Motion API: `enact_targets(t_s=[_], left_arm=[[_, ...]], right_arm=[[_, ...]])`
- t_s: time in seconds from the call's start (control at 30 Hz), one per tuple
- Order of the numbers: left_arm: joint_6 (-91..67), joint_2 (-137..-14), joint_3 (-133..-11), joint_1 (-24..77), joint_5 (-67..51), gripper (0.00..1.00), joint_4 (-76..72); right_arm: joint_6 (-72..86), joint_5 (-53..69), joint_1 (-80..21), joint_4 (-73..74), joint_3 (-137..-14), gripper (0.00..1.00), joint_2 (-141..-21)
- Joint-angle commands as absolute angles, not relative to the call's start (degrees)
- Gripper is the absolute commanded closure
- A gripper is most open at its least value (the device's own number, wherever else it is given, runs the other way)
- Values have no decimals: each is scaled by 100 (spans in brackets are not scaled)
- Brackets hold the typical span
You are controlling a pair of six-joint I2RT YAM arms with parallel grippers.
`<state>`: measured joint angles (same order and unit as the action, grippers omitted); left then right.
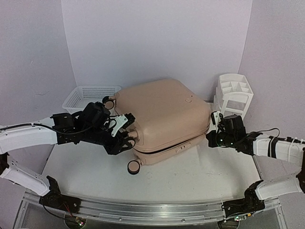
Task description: Open, take out, and arrange the luggage
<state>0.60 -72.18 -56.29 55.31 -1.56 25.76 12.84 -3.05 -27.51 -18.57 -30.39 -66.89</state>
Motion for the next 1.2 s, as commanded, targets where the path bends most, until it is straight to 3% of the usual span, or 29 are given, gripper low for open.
enact_targets(t_s=[0.0, 0.27, 0.4, 0.47, 0.53, 0.67, 0.8, 0.93, 1.17], left_arm=[[-723, -6432, -5701, 4893, 1030, 100, 3472], [-1119, -5850, -5331, 4351, 322, 100, 3630], [-1128, -5857, -5253, 4351, -285, 99, 3614], [-1092, -5864, -5217, 4358, -519, 94, 3604], [-1112, -5860, -5212, 4359, -627, 79, 3602], [-1349, -5745, -5248, 4359, -650, 36, 3605], [-1746, -5666, -5397, 4350, -631, 11, 3578], [-2100, -5814, -5622, 4344, -772, 3, 3542], [-2838, -6368, -6181, 3922, -750, 0, 3546]], right_arm=[[1360, -1026, -2227, -1131, -3240, 100, -7116], [1670, -244, -1618, -1080, -3574, 100, -7747], [1661, -54, -1577, -1050, -3679, 87, -7675], [1638, -36, -1572, -1032, -3707, 73, -7493], [1626, 72, -1564, -982, -3770, 59, -7284], [1655, 513, -1560, -695, -4277, 31, -7191], [1832, 1130, -1564, -274, -5047, 4, -7506], [2095, 1294, -1564, -164, -5615, 2, -7651], [2627, 1690, -1564, -10, -6666, 2, -8372]])
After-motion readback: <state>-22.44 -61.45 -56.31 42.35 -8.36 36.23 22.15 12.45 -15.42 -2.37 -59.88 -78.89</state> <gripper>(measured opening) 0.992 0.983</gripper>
